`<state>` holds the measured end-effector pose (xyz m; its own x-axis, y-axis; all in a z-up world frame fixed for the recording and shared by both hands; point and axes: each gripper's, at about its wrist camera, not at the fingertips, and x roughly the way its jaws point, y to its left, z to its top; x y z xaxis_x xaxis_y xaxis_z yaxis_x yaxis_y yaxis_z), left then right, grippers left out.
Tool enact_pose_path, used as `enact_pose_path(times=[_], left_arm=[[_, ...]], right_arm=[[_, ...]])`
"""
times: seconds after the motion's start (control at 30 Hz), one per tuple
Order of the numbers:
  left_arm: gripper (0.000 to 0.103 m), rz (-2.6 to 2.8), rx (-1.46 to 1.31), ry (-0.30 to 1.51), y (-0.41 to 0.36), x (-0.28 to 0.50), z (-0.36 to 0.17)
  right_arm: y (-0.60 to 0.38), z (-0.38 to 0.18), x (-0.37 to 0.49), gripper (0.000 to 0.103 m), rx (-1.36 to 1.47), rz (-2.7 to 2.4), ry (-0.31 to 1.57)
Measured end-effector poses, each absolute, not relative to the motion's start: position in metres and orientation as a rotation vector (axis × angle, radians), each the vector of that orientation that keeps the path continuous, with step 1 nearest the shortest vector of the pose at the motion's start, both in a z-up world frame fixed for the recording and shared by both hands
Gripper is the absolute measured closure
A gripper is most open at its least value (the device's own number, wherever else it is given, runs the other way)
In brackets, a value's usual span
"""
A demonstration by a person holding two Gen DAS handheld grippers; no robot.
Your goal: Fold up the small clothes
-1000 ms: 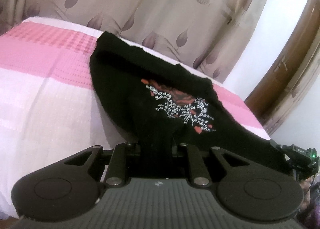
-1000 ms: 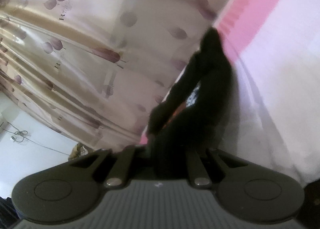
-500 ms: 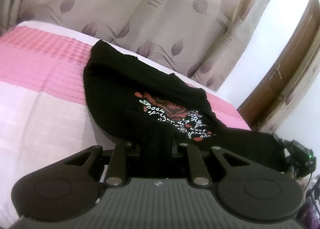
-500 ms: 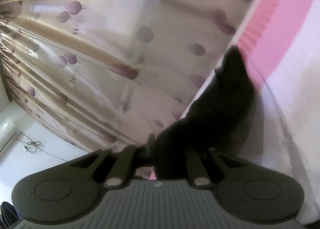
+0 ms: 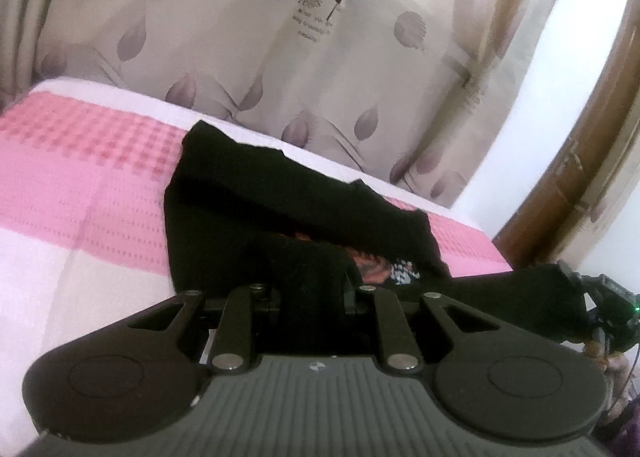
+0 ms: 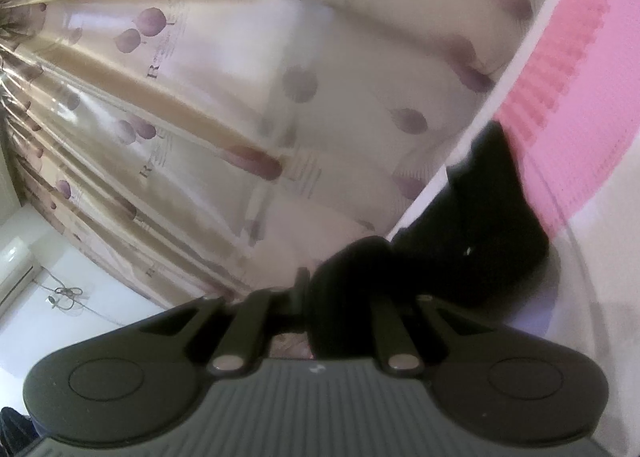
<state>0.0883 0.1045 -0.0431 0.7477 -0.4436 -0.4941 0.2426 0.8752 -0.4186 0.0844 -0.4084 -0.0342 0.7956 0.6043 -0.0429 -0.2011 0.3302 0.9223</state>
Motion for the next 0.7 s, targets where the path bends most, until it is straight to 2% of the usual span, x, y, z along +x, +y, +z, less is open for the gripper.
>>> enact_pose_path(times=[0.7], left_arm=[[0.082,-0.290,-0.367,0.632,0.096,0.172,-0.042]], right_arm=[[-0.409,-0.031,0.183,0.094,1.035,0.508,0.489]])
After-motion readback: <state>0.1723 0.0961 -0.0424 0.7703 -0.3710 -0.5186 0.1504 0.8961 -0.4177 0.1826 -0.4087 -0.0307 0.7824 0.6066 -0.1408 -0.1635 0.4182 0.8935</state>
